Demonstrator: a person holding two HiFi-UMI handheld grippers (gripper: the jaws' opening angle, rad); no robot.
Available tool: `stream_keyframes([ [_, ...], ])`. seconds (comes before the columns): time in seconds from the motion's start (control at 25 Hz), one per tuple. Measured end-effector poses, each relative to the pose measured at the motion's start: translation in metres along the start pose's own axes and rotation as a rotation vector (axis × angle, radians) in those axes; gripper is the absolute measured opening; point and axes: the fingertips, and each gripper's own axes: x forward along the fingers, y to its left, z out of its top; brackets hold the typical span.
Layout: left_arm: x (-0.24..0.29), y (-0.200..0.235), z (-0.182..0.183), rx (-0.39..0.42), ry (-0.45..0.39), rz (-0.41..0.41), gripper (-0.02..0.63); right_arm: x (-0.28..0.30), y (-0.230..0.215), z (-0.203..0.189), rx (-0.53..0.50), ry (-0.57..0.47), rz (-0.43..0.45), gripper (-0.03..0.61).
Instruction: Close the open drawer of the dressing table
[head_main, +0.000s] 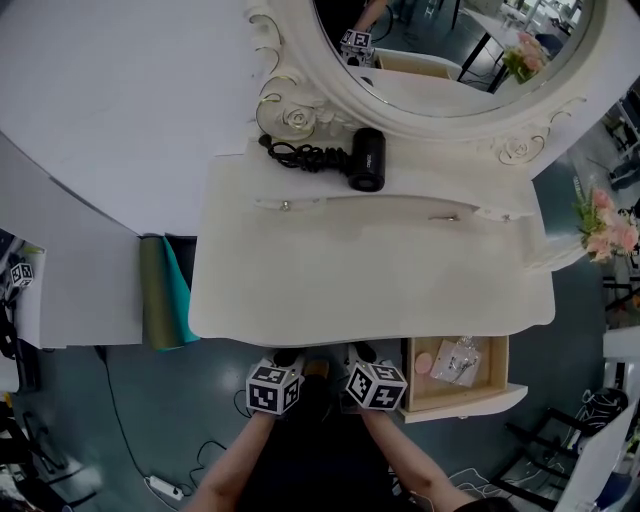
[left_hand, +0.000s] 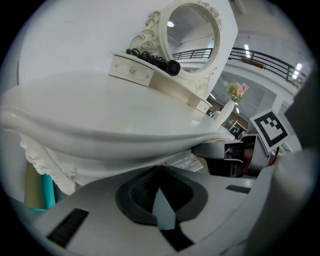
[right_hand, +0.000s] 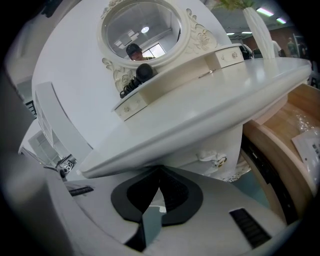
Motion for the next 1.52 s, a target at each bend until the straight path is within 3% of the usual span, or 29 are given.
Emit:
stream_keyframes([
  [0.16, -0.001, -0.008, -0.005, 0.055, 0.031, -0.038, 0.000, -0.004, 0.002, -0.002, 0.016, -0.010, -0.003, 0.020],
  [0.32, -0.005, -0.024, -0.012, 0.096, 0.060, -0.131, -0.001, -0.013, 0.001, -0.005, 0.031, -0.013, -0.013, 0.020],
  [0.48, -0.016, -0.055, 0.007, 0.093, -0.010, -0.267, -0.002, -0.032, 0.004, 0.002, 0.033, -0.056, 0.015, 0.020],
  [0.72, -0.041, -0.109, 0.056, 0.168, -0.134, -0.423, -0.002, -0.073, 0.024, 0.044, 0.029, -0.200, 0.076, 0.020],
  [0.88, -0.058, -0.135, 0.088, 0.239, -0.201, -0.470, -0.002, -0.094, 0.036, 0.075, 0.004, -0.308, 0.086, 0.020],
  [1.12, -0.080, -0.171, 0.132, 0.290, -0.326, -0.540, 0.000, -0.132, 0.037, 0.116, 0.026, -0.471, 0.050, 0.020],
  [1.52, -0.069, -0.214, 0.125, 0.386, -0.290, -0.687, 0.000, -0.175, 0.008, 0.111, 0.063, -0.588, -0.107, 0.020],
])
